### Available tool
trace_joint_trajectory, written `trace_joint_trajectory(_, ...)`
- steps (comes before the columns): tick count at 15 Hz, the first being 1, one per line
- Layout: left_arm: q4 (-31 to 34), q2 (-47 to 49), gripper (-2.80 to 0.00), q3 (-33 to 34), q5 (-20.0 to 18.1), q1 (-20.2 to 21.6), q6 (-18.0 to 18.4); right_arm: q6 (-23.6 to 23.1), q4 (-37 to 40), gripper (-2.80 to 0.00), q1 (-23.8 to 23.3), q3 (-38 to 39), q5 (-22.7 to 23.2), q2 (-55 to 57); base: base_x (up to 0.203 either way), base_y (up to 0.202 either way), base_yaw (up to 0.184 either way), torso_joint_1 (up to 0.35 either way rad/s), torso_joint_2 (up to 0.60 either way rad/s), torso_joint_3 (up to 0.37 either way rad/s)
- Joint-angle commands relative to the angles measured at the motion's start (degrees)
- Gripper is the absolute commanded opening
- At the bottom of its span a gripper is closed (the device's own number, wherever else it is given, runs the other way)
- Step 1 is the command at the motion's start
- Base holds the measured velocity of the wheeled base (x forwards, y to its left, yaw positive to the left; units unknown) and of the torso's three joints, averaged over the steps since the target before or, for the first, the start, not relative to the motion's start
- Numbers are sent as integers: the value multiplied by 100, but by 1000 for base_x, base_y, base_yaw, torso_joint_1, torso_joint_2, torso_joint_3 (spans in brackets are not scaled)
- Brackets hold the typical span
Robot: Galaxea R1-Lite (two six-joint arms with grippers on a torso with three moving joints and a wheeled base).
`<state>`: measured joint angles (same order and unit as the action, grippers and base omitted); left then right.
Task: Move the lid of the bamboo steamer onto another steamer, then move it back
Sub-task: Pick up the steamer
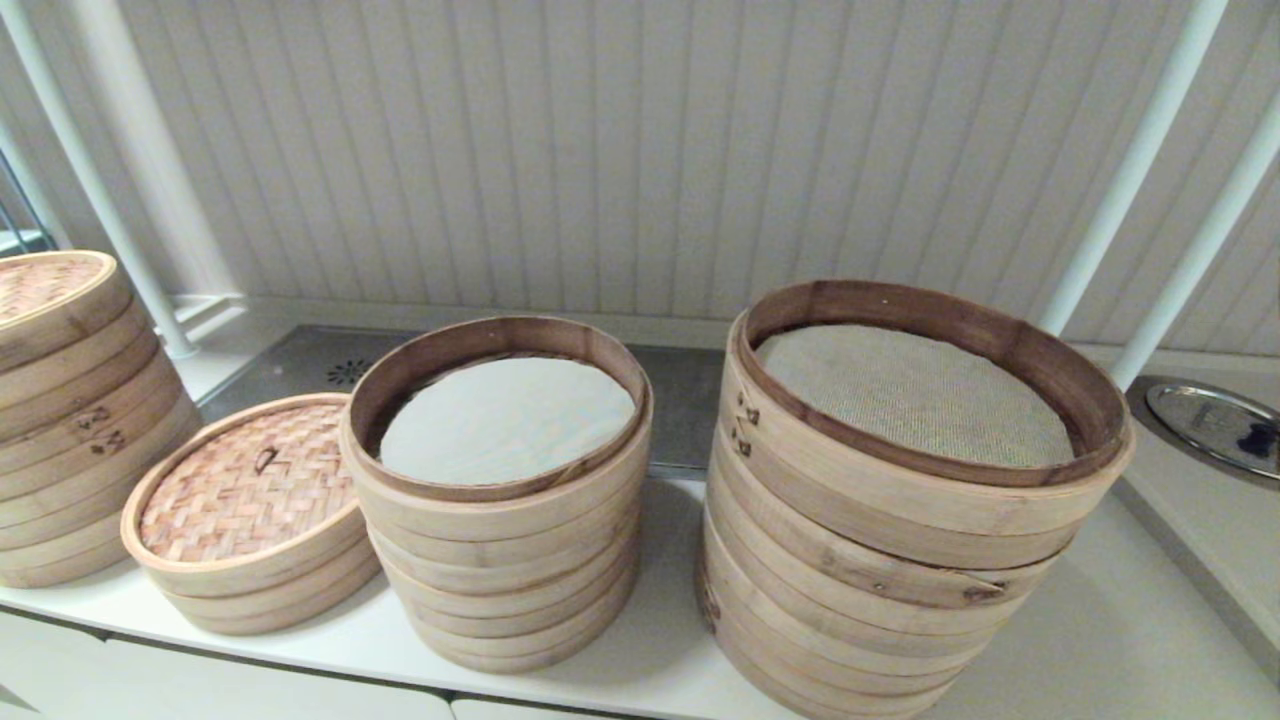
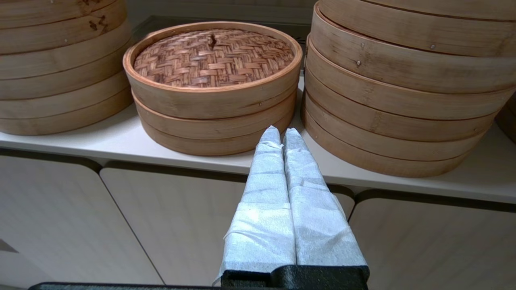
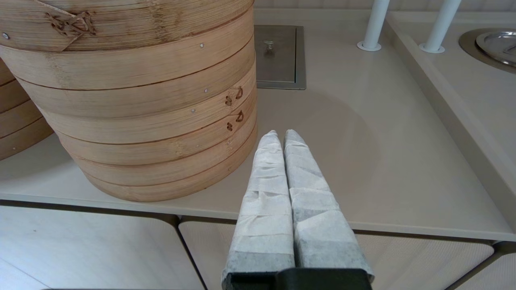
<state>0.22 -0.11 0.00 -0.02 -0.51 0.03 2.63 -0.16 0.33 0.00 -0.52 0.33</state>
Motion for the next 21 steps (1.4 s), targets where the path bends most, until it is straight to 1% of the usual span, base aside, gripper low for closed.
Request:
trace_joint_trajectory(1, -4, -15, -280, 0, 2, -2, -21, 0, -2, -280, 2, 18, 0, 2, 0, 0, 0, 0, 0, 0)
trace_joint_trajectory(12, -4, -15, -280, 0, 2, 7, -3, 0, -2, -280, 2, 18, 0, 2, 0, 0, 0, 0, 0, 0)
trace_joint_trajectory(14, 19, 25, -280, -25, 2, -1, 94, 0, -2, -280, 2, 18, 0, 2, 0, 0, 0, 0, 0, 0)
trace_joint_trajectory(16, 19, 314, -280, -79, 2, -2, 137, 0, -2, -280, 2, 18, 0, 2, 0, 0, 0, 0, 0, 0)
trace_joint_trajectory(18, 18, 712, -280, -320, 12, -2, 136, 0, -2, -280, 2, 18, 0, 2, 0, 0, 0, 0, 0, 0)
trace_joint_trajectory(21, 21, 1484, -280, -937, 18, 0, 130, 0, -2, -280, 2, 18, 0, 2, 0, 0, 0, 0, 0, 0)
